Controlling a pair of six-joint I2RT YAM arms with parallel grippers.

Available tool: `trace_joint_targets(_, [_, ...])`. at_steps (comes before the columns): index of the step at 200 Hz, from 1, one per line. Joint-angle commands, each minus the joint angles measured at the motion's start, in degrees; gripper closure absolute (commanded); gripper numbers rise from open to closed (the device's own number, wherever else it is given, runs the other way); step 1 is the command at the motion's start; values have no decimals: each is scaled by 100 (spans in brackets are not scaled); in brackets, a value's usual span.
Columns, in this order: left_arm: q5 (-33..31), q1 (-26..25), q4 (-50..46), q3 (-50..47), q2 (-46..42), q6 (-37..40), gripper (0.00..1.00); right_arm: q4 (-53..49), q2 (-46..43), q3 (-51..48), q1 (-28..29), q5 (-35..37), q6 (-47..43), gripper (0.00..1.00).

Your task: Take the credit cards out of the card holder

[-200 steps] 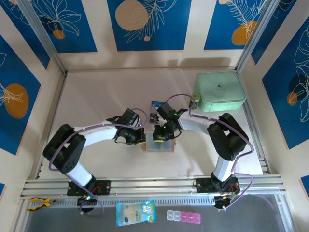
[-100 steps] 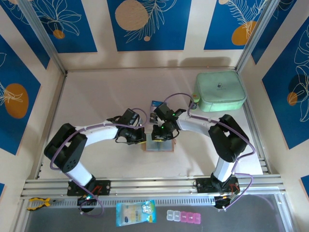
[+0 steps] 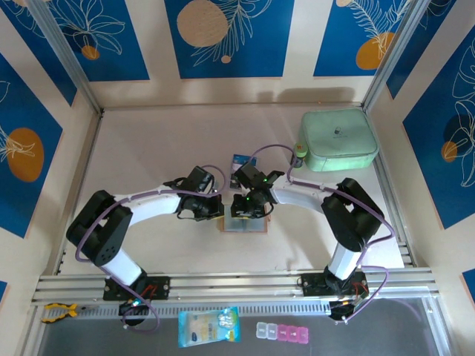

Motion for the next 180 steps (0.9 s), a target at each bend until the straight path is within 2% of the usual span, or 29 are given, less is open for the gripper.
trace_joint_targets(1, [-8,-32,160,-98,186,4,97,-120,-166,108,-27,14,5,74])
trace_joint_targets(30, [299,-45,666,-218,391,-141,97,-214,-121,228,-93,-41,-45,73])
trace_joint_targets(69, [-93,-44,215,-247,384,-84,98,-243,-162,237,-142,-107,-2,73])
trace_joint_targets(120, [-80,-44,245,-457,363,-26,98,22,80,337,-151,-462,24,73])
trace_joint_targets(180, [-337,-46,-165,-306,323,114,98,197,422,285,-182,-602,59,75])
